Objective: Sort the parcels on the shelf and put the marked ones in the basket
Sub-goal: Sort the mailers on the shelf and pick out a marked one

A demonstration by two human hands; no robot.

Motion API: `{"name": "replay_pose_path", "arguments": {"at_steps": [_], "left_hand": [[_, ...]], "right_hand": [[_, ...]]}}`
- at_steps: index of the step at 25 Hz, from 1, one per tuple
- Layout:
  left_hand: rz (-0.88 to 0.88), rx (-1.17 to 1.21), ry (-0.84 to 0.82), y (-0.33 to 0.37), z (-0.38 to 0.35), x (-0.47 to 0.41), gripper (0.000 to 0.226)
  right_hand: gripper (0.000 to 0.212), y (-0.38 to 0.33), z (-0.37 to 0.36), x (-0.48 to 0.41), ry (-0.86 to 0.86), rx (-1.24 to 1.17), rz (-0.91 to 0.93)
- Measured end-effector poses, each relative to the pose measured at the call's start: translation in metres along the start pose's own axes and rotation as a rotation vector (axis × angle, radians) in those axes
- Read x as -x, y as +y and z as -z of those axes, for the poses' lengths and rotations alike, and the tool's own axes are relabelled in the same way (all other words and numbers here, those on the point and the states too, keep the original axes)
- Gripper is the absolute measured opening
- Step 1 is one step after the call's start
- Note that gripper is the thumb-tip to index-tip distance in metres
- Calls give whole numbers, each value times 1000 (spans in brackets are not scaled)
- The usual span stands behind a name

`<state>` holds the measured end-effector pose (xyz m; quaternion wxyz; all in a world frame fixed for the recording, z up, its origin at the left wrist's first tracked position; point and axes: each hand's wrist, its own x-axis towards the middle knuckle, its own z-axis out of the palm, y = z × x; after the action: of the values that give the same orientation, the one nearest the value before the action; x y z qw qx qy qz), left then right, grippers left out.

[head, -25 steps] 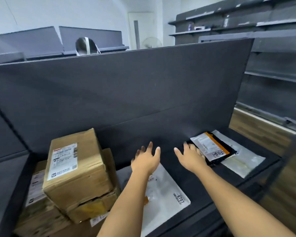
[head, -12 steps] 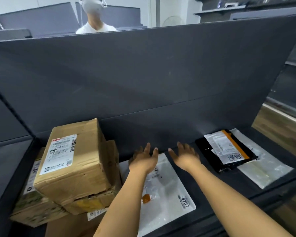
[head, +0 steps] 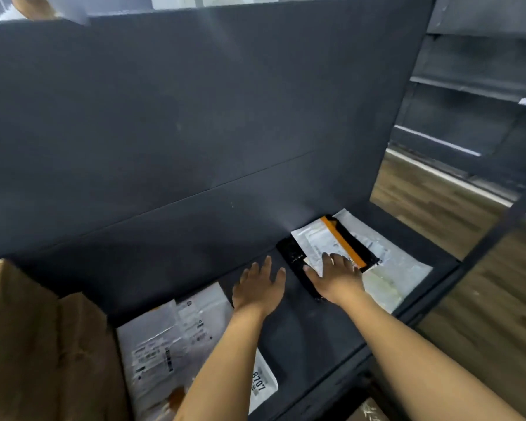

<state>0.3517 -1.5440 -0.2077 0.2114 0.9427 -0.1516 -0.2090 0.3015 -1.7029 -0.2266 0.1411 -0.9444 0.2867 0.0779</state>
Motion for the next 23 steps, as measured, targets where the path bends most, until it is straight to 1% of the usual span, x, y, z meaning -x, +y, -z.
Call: {"name": "replay_pose_path", "arguments": {"at_steps": [2,4,8,10,11,14,15,17,19,20,21,22,23], "left_hand": [[-28,15,-51,11,-20,-14,61],[-51,58,-110,19,-40,-31,60],[-11,212,-174,34,-76,-62,51],[-6,265,-179,40,-93,-79,49],[-2,286,-184,43,-100,-87,50],[39,325,-203,48,-115,-102,52],[59,352,-211,50,-117,-104,52],[83,416,-269,55,-123,-106,52],[83,440,-340,59,-128,-108,53],[82,437,-357,59,-131,-108,56],[85,443,-366,57,-132,-108,58],[87,463,-379,55,-132,-107,59],[79,493,-395,51,-130,-105,56]], "right_hand": [[78,18,-3,-10,-19,-26,-52],[77,36,-10,-24,-27,-113,-102],[67,73,-29,-60,-24,-442,-207],[58,89,-40,-82,-5,-554,-243],[57,97,-46,-93,-5,-577,-259],[73,109,-58,-113,-130,-529,-310],[75,110,-60,-115,-142,-502,-319],[73,108,-67,-120,-94,-428,-340],[63,105,-71,-121,-56,-372,-366],[51,103,-74,-122,-48,-416,-360],[37,100,-74,-120,-34,-540,-362],[28,97,-74,-117,-14,-700,-375],[26,94,-73,-111,6,-852,-387]]}}
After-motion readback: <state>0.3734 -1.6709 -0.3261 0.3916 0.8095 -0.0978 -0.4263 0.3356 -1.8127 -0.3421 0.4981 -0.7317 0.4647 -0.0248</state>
